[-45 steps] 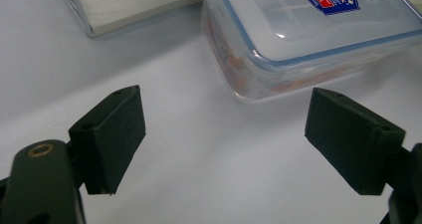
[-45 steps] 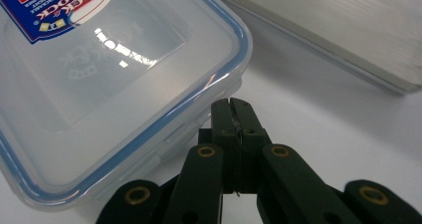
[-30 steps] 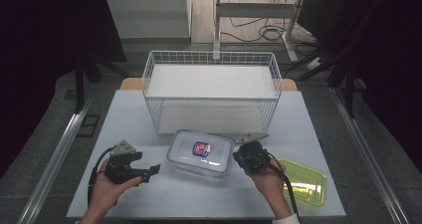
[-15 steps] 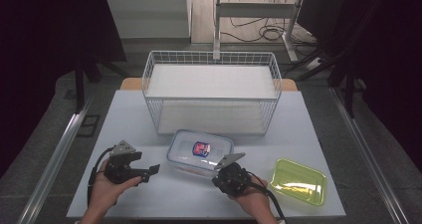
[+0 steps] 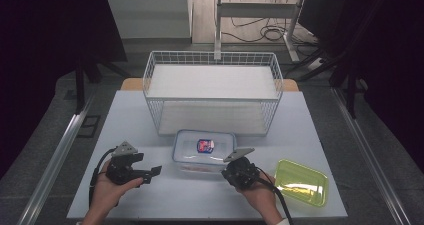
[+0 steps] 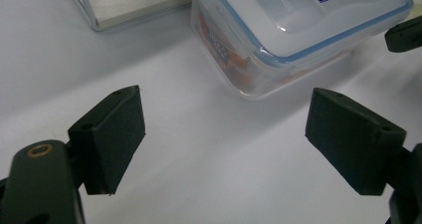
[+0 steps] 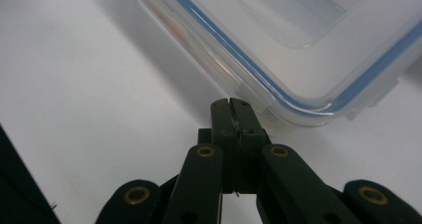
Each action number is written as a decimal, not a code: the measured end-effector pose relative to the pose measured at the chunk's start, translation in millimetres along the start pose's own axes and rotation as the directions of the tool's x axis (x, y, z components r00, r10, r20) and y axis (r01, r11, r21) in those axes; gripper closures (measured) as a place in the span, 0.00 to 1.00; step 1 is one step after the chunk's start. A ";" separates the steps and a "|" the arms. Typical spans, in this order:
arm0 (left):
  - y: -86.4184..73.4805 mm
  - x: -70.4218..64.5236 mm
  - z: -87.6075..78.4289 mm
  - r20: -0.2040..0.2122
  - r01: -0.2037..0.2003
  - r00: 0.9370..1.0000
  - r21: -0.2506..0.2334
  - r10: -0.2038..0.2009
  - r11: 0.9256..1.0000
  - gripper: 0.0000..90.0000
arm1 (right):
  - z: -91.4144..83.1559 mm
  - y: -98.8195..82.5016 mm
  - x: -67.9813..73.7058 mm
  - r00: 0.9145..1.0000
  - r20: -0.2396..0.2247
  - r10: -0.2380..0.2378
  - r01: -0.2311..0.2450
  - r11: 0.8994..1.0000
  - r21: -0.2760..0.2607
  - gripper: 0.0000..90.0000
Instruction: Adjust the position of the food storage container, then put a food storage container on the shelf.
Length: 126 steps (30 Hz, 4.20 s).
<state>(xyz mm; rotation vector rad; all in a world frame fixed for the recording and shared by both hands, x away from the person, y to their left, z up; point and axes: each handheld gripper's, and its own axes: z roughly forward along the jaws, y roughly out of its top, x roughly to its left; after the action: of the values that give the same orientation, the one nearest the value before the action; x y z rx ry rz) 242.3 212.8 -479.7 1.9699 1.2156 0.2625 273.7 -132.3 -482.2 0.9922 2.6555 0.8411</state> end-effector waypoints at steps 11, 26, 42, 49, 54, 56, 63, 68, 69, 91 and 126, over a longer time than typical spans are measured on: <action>-1.2 -1.9 5.1 0.004 -0.001 1.000 0.015 0.001 1.000 0.17 | 1.6 -0.3 -12.0 0.999 0.022 0.028 -0.027 0.999 -0.019 0.99; 1.1 -4.6 1.7 0.025 0.023 0.999 -0.004 -0.023 1.000 0.16 | -47.9 1.4 -28.2 0.997 -0.044 0.057 -0.063 0.988 -0.141 0.98; 2.7 -1.1 0.4 0.035 0.091 0.995 -0.025 -0.090 0.996 0.14 | -63.6 -2.9 -50.0 0.986 -0.040 0.164 -0.168 0.966 -0.194 0.29; 3.5 -0.8 -0.9 0.042 0.114 0.993 -0.046 -0.113 0.992 0.11 | -62.3 -2.3 -51.4 0.979 -0.059 0.194 -0.202 0.951 -0.233 0.21; 7.6 -0.8 2.2 0.045 0.124 0.991 -0.044 -0.122 0.991 0.11 | -63.3 -1.9 -53.0 0.976 -0.071 0.205 -0.216 0.947 -0.239 0.21; 9.8 -0.1 5.1 0.050 0.130 0.990 -0.041 -0.128 0.991 0.10 | -63.4 -1.4 -53.8 0.975 -0.074 0.210 -0.222 0.945 -0.241 0.21; 22.8 1.2 15.5 0.090 0.162 0.983 -0.029 -0.159 0.986 0.08 | -65.1 -2.5 -56.9 0.975 -0.073 0.210 -0.221 0.945 -0.241 0.21; 29.6 1.0 26.1 0.107 0.173 0.979 -0.004 -0.172 0.985 0.08 | -66.6 -3.5 -59.6 0.972 -0.081 0.222 -0.235 0.943 -0.237 0.22; 32.0 1.6 29.9 0.117 0.182 0.976 0.001 -0.181 0.983 0.08 | -67.3 -3.6 -60.3 0.972 -0.081 0.222 -0.235 0.942 -0.238 0.22; 50.6 21.2 85.4 0.205 0.288 0.930 0.102 -0.304 0.952 0.13 | -67.3 -5.1 -61.5 0.974 -0.059 0.217 -0.225 0.946 -0.232 0.23; 49.7 25.4 98.7 0.335 0.328 0.870 0.154 -0.361 0.932 0.31 | -40.9 20.7 -67.4 0.950 -0.071 0.305 -0.313 0.934 -0.175 0.23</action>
<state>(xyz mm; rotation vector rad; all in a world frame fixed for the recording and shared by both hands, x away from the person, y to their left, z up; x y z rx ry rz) 341.6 171.7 -515.6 1.7347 1.3208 -0.3310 321.7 -181.5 -438.4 1.3770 2.4317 1.1602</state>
